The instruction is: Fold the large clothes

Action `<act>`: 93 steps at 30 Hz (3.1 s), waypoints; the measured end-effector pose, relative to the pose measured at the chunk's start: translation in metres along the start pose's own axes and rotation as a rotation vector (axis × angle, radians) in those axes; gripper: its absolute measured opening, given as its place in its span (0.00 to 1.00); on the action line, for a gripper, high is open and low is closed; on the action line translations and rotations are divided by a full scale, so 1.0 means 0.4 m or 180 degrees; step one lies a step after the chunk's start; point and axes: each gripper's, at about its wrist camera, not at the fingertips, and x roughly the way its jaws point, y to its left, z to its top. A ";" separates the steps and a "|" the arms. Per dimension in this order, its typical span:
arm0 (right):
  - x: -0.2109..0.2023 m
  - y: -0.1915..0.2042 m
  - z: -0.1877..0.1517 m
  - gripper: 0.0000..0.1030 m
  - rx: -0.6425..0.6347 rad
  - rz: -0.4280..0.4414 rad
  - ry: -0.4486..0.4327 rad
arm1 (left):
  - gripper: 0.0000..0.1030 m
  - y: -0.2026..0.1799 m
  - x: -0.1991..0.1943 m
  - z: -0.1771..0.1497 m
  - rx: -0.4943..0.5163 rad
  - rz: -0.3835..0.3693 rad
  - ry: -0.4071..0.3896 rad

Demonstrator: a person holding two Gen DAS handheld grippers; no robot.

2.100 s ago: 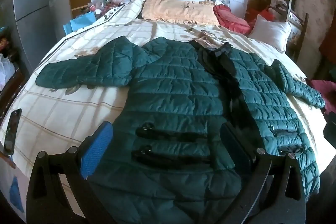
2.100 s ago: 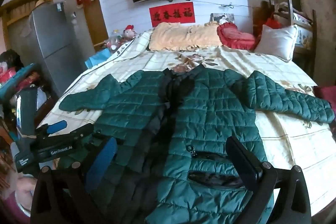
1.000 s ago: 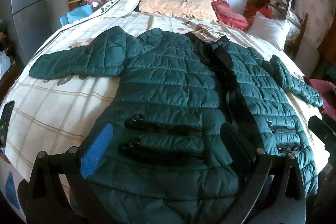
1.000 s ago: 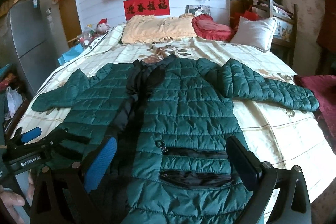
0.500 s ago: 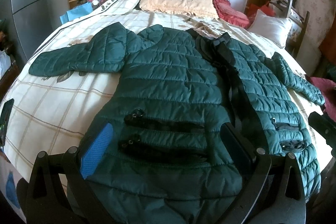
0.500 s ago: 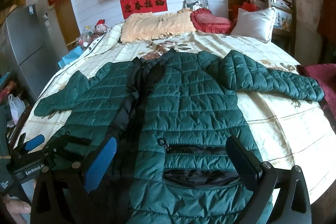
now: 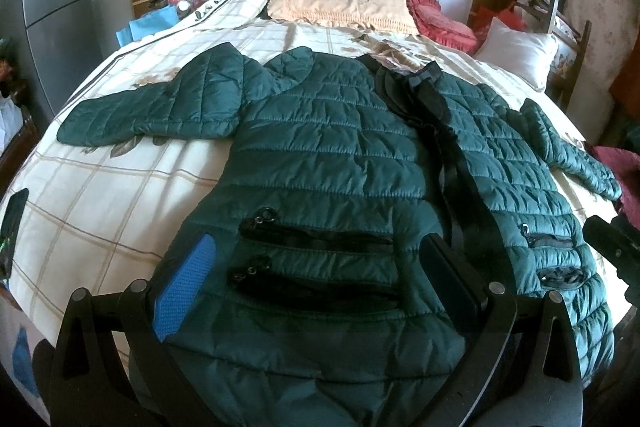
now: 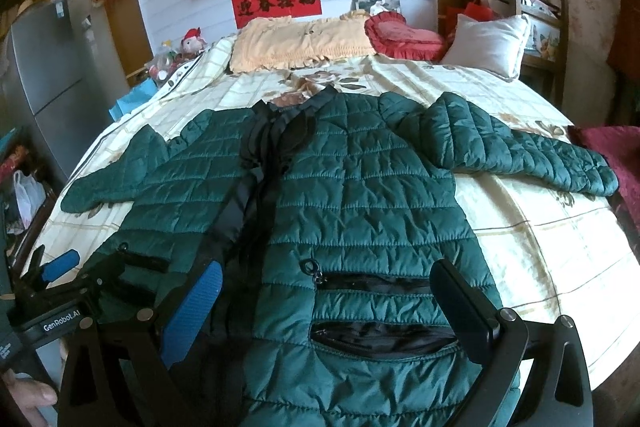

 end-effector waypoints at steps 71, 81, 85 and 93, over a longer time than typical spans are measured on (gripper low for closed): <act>0.170 0.097 0.122 1.00 -0.0197 0.0145 0.0140 | 0.99 0.336 0.036 0.168 -0.0909 -0.0105 0.0171; 0.226 0.150 0.126 1.00 -0.0381 0.0177 0.0242 | 0.99 0.571 0.084 0.190 -0.1152 0.0773 0.0064; 0.240 0.169 0.127 1.00 -0.0395 0.0229 0.0252 | 0.99 0.661 0.121 0.185 -0.1277 0.1016 0.0052; 0.263 0.191 0.122 1.00 -0.0426 0.0254 0.0361 | 0.99 0.872 0.224 0.217 -0.1615 0.1396 0.0129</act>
